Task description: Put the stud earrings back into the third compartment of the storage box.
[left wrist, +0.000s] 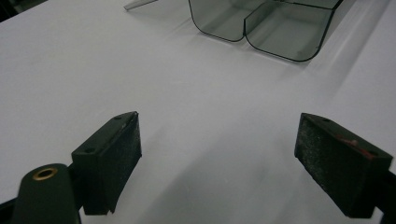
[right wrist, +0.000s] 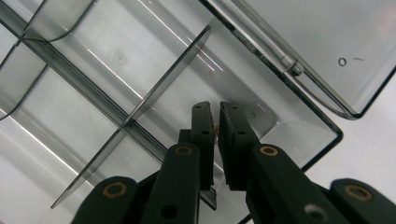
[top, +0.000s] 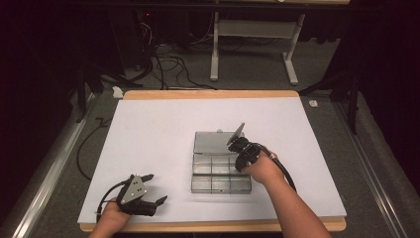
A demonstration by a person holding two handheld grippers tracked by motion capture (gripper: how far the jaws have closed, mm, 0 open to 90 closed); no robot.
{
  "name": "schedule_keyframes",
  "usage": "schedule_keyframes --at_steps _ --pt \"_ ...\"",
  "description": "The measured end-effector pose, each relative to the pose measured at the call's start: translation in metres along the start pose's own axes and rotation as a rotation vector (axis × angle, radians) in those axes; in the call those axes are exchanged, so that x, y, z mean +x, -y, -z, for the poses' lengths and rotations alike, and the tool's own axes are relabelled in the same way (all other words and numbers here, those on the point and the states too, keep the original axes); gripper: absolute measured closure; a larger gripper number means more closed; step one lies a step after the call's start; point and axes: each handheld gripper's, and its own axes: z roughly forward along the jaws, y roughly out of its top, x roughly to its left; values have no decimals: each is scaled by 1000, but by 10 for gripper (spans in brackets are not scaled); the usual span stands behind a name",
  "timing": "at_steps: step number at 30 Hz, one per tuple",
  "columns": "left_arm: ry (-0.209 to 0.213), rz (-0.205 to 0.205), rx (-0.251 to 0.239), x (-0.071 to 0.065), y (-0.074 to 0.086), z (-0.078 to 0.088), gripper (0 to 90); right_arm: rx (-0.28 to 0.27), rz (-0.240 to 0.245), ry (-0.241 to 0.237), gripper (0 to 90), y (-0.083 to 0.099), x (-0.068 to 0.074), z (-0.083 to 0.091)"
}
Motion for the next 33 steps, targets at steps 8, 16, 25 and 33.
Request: schedule_keyframes --at_steps 8,16,25,33 --pt "3 3 1 1 0 0 154 8 8 7 827 -2 2 -3" --pt "0 2 -2 0 0 0 154 -51 6 0 809 2 4 25" --pt "-8 -7 -10 -1 1 1 154 -84 -35 22 792 24 -4 52" --pt "-12 -13 -8 -2 0 1 154 -89 -57 30 776 45 -15 57"
